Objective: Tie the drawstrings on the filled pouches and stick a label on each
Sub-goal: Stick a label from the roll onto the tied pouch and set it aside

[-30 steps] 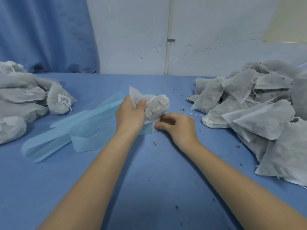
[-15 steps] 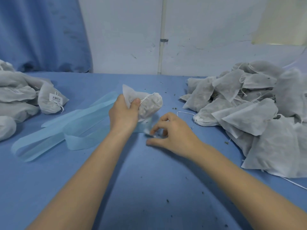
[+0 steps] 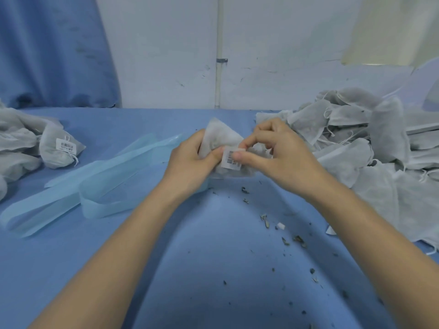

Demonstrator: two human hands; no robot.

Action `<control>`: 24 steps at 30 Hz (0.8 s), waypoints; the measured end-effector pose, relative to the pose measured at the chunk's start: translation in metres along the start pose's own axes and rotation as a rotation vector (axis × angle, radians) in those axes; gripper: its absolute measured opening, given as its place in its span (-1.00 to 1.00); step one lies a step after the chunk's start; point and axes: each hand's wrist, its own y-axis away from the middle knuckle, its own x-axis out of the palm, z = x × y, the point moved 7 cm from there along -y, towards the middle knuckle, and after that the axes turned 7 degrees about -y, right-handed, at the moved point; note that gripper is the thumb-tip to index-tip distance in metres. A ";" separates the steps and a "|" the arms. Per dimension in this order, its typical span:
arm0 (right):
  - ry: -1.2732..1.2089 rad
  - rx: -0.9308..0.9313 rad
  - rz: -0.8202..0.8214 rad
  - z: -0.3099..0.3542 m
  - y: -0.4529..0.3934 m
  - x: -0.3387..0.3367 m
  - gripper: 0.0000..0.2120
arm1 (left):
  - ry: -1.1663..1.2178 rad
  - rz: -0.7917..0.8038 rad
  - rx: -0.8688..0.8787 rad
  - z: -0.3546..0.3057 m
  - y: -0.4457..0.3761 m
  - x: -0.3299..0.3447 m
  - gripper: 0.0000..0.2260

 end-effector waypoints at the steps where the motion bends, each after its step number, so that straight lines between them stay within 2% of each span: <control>1: 0.013 0.006 -0.007 -0.002 -0.001 -0.002 -0.92 | 0.020 0.029 0.000 -0.002 0.001 0.003 -0.86; 4: 0.023 0.011 -0.027 -0.006 -0.002 -0.005 -0.92 | 0.042 0.096 0.009 -0.006 0.004 0.011 -0.79; 7: 0.023 0.028 -0.056 -0.011 0.000 -0.006 -0.89 | 0.136 0.152 0.004 -0.008 0.005 0.014 -0.91; 9: 0.027 0.021 -0.082 -0.013 0.002 -0.006 -0.86 | 0.220 0.179 -0.008 -0.009 0.006 0.015 -0.89; 13: -0.096 0.048 -0.105 -0.019 0.002 -0.006 -0.59 | 0.130 0.142 0.008 -0.009 0.009 0.018 -0.71; 14: -0.170 0.086 -0.099 -0.023 0.001 -0.005 -0.59 | 0.113 0.125 0.008 -0.009 0.010 0.018 -0.67; 18: -0.348 0.176 -0.110 -0.031 0.000 -0.001 -0.89 | 0.119 0.127 -0.002 -0.011 0.010 0.022 -0.61; 22: -0.418 0.181 -0.270 -0.036 0.002 -0.002 -0.93 | 0.128 0.107 -0.028 -0.008 0.010 0.022 -0.62; 24: -0.448 0.188 -0.259 -0.038 0.001 0.002 -0.94 | 0.141 0.098 -0.053 -0.005 0.010 0.021 -0.60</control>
